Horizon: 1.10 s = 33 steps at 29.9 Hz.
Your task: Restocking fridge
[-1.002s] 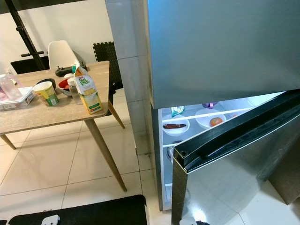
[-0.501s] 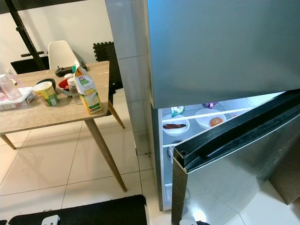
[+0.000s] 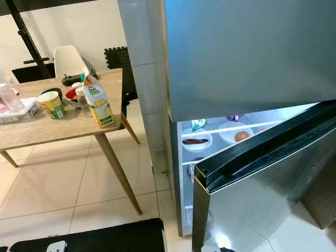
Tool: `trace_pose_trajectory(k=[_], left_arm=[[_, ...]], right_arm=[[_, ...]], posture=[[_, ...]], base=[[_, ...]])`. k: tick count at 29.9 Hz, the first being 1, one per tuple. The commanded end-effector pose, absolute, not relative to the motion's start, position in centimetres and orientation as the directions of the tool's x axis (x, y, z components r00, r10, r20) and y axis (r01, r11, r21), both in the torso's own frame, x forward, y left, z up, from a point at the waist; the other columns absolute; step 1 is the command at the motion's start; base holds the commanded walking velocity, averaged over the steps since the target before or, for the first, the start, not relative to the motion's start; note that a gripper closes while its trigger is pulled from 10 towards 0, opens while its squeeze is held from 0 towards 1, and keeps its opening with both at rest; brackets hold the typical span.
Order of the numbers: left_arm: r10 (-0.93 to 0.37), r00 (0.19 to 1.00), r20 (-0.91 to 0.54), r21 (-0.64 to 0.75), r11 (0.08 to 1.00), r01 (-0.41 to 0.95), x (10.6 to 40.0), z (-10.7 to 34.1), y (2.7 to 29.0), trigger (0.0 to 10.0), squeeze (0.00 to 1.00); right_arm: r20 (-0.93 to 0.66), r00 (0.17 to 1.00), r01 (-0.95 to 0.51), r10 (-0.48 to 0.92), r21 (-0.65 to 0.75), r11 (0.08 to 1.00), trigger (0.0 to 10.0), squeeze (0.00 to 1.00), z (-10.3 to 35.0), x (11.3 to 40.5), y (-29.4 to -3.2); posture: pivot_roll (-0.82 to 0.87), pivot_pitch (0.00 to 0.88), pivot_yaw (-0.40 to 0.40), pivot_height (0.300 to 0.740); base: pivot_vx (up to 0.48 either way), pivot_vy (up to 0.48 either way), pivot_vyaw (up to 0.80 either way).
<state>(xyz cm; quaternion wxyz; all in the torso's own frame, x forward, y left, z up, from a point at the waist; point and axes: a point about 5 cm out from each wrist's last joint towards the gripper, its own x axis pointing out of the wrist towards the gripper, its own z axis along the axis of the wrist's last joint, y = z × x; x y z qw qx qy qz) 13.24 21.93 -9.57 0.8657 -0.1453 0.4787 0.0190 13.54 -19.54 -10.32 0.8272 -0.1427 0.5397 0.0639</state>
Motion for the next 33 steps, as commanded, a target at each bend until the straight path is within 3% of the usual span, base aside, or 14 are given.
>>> trace_pose_trajectory(k=[1,33], left_arm=[[-0.088,0.54,-0.837,-0.212,0.962,-0.173,13.2,-9.42,22.68,10.0,0.0],[-0.091,0.541,-0.836,-0.219,0.96,-0.176,13.19,-9.5,22.36,10.0,0.0]], right_arm=[[-0.915,0.402,-0.265,-0.03,-0.148,0.953,10.0,0.0,-10.43,13.49,-18.85],[-0.915,0.403,-0.275,-0.034,-0.156,0.949,10.0,0.0,-10.38,13.53,-19.14]], posture=[[0.01,0.0,0.107,0.74],[0.01,0.0,0.095,0.74]], base=[[0.0,0.0,0.0],[0.0,0.0,0.0]])
